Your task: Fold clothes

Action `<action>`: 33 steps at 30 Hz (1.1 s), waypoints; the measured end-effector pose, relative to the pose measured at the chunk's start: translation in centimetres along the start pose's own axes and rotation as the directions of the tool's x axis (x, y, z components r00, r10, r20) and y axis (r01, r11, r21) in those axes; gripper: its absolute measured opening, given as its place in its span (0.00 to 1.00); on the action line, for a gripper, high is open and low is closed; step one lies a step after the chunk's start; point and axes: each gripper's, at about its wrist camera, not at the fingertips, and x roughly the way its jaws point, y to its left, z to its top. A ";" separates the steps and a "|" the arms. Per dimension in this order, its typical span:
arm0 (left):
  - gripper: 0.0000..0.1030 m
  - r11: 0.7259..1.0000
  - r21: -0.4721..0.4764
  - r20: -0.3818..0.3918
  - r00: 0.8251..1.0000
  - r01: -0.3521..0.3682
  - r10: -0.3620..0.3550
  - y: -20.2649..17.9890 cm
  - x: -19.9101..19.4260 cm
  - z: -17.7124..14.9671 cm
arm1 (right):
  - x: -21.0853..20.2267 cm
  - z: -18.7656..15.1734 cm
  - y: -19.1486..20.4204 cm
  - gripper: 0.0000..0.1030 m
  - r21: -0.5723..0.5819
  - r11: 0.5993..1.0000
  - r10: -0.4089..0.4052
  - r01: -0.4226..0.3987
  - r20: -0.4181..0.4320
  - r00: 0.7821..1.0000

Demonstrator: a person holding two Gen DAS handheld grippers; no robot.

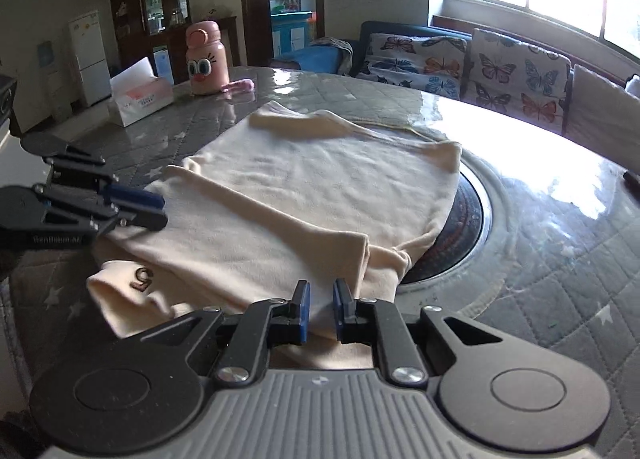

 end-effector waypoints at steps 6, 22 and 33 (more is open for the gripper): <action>0.17 0.999 0.042 0.018 1.000 0.011 -0.012 -0.9 -2.0 -0.5 | 0.3 1.0 2.2 0.12 -0.053 0.996 0.075 -0.073 0.032 0.997; 0.36 0.980 0.197 0.024 0.999 0.022 -0.027 -3.4 -4.4 -3.7 | 1.0 -0.3 1.7 0.15 -0.048 0.998 0.050 -0.050 -0.015 0.999; 0.41 0.959 0.281 0.056 0.997 0.025 -0.043 -5.6 -3.0 -3.6 | -0.1 -0.6 0.1 0.19 0.013 0.999 0.035 -0.035 0.015 0.999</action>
